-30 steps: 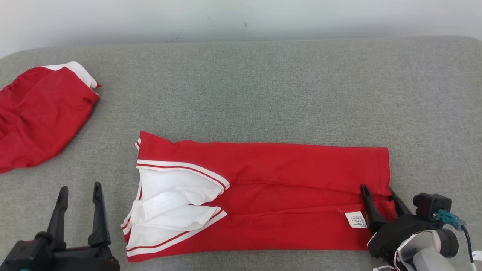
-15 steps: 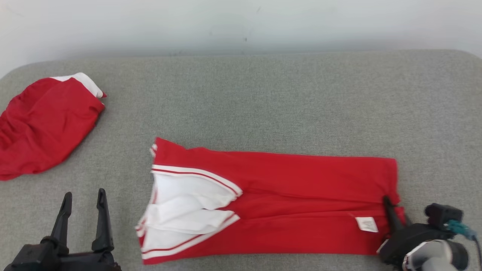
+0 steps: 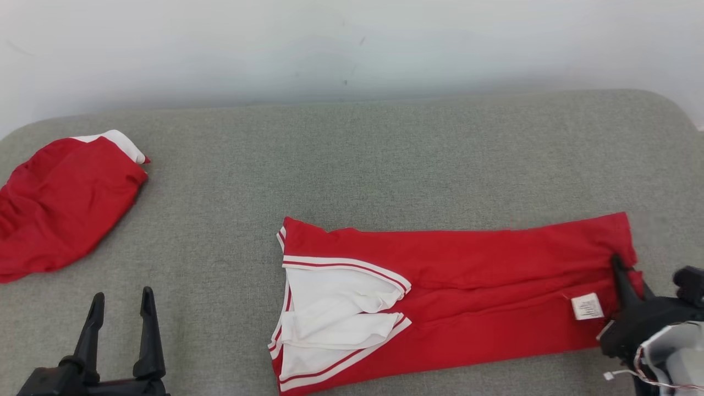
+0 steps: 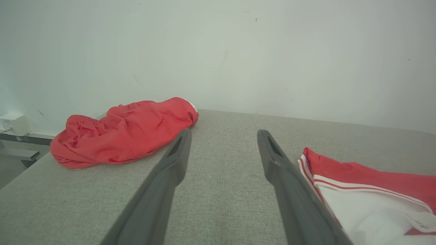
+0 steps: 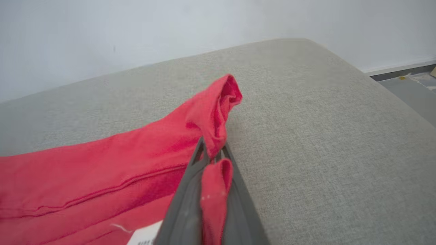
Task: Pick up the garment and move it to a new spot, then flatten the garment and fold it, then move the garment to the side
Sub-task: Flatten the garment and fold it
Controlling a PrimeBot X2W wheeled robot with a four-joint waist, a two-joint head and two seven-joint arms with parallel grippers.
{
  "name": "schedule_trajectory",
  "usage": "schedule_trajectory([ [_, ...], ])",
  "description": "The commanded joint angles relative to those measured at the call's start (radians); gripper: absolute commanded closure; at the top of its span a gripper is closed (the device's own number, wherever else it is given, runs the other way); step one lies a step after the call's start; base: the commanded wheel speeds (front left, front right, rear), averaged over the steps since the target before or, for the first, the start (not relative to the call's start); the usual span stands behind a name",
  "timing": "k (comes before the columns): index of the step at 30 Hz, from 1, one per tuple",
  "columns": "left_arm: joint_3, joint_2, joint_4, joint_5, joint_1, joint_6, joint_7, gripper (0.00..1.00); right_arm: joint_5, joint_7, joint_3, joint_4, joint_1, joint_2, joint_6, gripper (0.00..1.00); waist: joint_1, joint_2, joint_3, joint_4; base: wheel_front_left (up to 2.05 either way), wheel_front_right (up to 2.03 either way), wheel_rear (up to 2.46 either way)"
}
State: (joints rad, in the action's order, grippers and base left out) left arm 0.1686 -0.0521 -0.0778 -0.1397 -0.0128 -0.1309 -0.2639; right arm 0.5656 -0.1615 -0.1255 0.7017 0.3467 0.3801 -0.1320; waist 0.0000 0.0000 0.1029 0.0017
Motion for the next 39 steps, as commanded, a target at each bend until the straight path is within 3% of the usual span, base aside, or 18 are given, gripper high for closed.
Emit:
schedule_trajectory([
  [1, 0.003, 0.002, -0.002, -0.007, 0.016, 0.002, 0.0, 0.0, -0.009, 0.011, -0.021, -0.037, -0.007, -0.022, 0.003, 1.0, 0.0, 0.0, -0.004, -0.003, 0.0, 0.0, 0.0],
  [6, -0.001, 0.002, -0.01, -0.006, 0.024, 0.001, 0.0, 0.0, -0.021, 0.029, -0.065, -0.125, -0.034, -0.066, 0.003, 1.0, 0.0, 0.0, -0.016, -0.002, 0.0, 0.0, 0.0],
  [13, -0.004, 0.002, -0.018, -0.009, 0.03, 0.002, 0.0, 0.0, -0.052, 0.088, -0.166, -0.294, -0.077, -0.164, 0.003, 1.0, 0.0, 0.0, -0.033, 0.015, 0.0, 0.0, 0.0],
  [19, -0.008, 0.002, -0.024, -0.012, 0.03, 0.001, 0.0, 0.0, -0.072, 0.132, -0.245, -0.37, -0.07, -0.255, 0.003, 1.0, 0.0, 0.0, -0.034, 0.044, 0.0, 0.0, 0.0],
  [25, -0.027, 0.002, -0.033, -0.018, 0.014, 0.002, 0.0, 0.0, -0.05, 0.135, -0.326, -0.339, -0.024, -0.319, 0.003, 1.0, 0.0, 0.0, -0.029, 0.077, 0.0, 0.0, 0.0],
  [34, -0.038, 0.002, -0.043, -0.023, -0.006, 0.004, 0.0, 0.0, 0.095, 0.067, -0.492, -0.239, 0.087, -0.329, 0.003, 1.0, 0.0, 0.0, -0.007, 0.115, 0.0, 0.0, 0.0],
  [38, -0.048, 0.002, -0.051, -0.026, -0.022, 0.003, 0.0, 0.0, 0.162, 0.028, -0.557, -0.137, 0.153, -0.329, 0.003, 1.0, 0.0, 0.0, 0.007, 0.132, 0.0, 0.0, 0.0],
  [39, -0.051, 0.002, -0.052, -0.027, -0.024, 0.003, 0.0, 0.0, 0.166, 0.019, -0.568, -0.114, 0.167, -0.33, 0.003, 0.56, 0.0, 0.0, 0.008, 0.134, 0.0, 0.0, 0.0],
])
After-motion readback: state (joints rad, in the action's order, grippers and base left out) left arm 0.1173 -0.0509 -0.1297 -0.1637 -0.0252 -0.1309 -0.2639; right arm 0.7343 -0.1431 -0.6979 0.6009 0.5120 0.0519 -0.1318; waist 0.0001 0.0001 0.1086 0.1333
